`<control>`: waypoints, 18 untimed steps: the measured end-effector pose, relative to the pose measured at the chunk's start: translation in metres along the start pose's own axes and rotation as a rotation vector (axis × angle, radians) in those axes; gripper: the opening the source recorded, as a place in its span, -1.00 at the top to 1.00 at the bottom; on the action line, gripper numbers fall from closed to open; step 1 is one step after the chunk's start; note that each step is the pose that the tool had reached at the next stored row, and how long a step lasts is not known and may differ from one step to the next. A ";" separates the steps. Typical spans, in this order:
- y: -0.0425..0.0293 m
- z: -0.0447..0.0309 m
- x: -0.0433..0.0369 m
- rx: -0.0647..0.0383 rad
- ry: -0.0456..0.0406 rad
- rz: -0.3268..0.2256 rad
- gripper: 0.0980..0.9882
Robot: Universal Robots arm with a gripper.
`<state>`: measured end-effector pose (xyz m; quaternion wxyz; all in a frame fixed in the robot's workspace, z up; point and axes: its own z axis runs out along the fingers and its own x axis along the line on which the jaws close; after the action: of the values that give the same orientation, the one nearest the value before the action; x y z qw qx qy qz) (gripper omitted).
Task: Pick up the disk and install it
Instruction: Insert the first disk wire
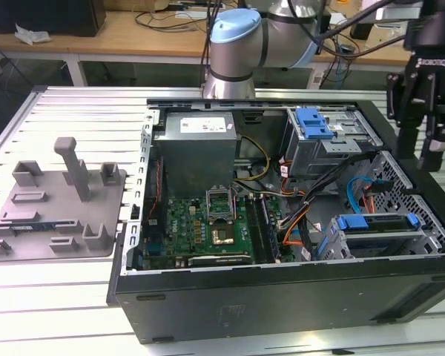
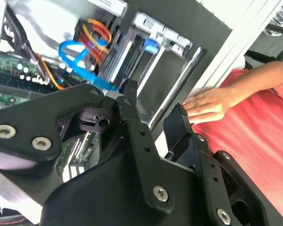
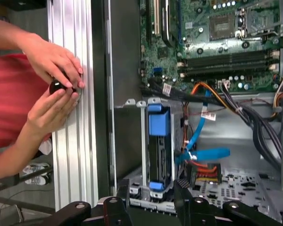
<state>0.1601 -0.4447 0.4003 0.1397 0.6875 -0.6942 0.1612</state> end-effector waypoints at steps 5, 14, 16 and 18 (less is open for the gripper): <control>-0.0028 -0.0011 -0.0033 -0.014 0.0427 0.007 0.09; -0.0057 -0.0153 -0.0421 -0.015 0.0657 0.011 0.09; -0.0058 -0.0137 -0.0430 -0.029 0.0668 0.040 0.09; -0.0057 -0.0106 -0.0444 -0.055 0.0683 0.090 0.09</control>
<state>0.1662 -0.3999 0.3917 0.1748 0.6455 -0.7234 0.1716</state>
